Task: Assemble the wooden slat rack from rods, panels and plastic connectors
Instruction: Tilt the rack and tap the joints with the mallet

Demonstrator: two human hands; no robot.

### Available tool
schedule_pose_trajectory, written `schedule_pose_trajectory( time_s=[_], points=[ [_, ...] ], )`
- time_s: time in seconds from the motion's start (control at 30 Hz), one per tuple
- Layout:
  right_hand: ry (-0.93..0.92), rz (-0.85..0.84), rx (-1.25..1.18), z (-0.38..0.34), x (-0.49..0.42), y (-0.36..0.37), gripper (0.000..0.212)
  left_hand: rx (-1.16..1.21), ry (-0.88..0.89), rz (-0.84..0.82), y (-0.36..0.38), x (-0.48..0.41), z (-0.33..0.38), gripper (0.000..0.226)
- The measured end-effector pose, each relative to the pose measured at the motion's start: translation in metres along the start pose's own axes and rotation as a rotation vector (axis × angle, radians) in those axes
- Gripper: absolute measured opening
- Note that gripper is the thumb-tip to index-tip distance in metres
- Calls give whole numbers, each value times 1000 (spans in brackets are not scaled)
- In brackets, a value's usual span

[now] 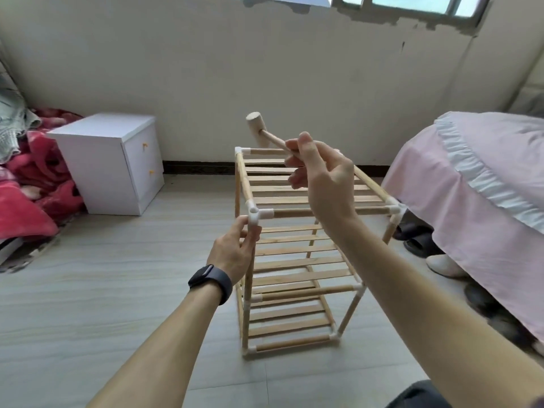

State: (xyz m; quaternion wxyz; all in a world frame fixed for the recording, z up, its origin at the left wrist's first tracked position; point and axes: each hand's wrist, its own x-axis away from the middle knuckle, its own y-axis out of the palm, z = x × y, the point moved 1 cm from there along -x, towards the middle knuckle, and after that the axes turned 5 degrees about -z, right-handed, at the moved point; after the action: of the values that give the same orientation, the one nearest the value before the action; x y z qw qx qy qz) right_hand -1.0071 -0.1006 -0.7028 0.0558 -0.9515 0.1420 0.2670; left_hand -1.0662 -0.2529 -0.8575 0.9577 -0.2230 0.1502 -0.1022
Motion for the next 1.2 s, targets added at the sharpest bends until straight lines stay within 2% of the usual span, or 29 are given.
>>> schedule_pose_trajectory(
  time_s=[0.1, 0.23, 0.33, 0.47, 0.6, 0.67, 0.73, 0.8, 0.9, 1.03, 1.13, 1.2],
  points=[
    [-9, 77, 22, 4, -7, 12, 32, -24, -5, 1, 0, 0, 0, 31],
    [-50, 167, 135, 2, -24, 33, 39, -54, -10, 0, 1, 0, 2, 31],
    [0, 127, -24, 0, -36, 50, 38, -49, -24, -8, 0, 0, 2, 30],
    [103, 52, -105, -7, -47, 73, 48, -47, -30, -15, -1, 0, 2, 36],
    [34, 56, -326, -23, -66, 82, 44, -45, -13, -23, -1, -1, -1, 34],
    [13, 57, -297, -8, -54, 90, 46, -41, -24, -23, -2, -3, -3, 31],
    [28, -23, -206, 5, -40, 102, 47, -41, -35, -18, -3, -3, -4, 25],
    [4, -71, -225, 1, -45, 105, 47, -47, -26, -15, -5, -4, -4, 25],
    [-48, 45, -366, -5, -57, 97, 41, -51, -23, -27, -5, -3, -5, 26],
    [-28, -73, -230, 7, -39, 107, 43, -87, -36, -8, -4, -4, -3, 23],
    [-3, 67, -373, 9, -51, 95, 42, -136, -37, 0, -5, -3, -4, 29],
    [-26, 27, -285, 11, -48, 97, 42, -151, -59, 13, -8, -4, -3, 28]
  ],
)
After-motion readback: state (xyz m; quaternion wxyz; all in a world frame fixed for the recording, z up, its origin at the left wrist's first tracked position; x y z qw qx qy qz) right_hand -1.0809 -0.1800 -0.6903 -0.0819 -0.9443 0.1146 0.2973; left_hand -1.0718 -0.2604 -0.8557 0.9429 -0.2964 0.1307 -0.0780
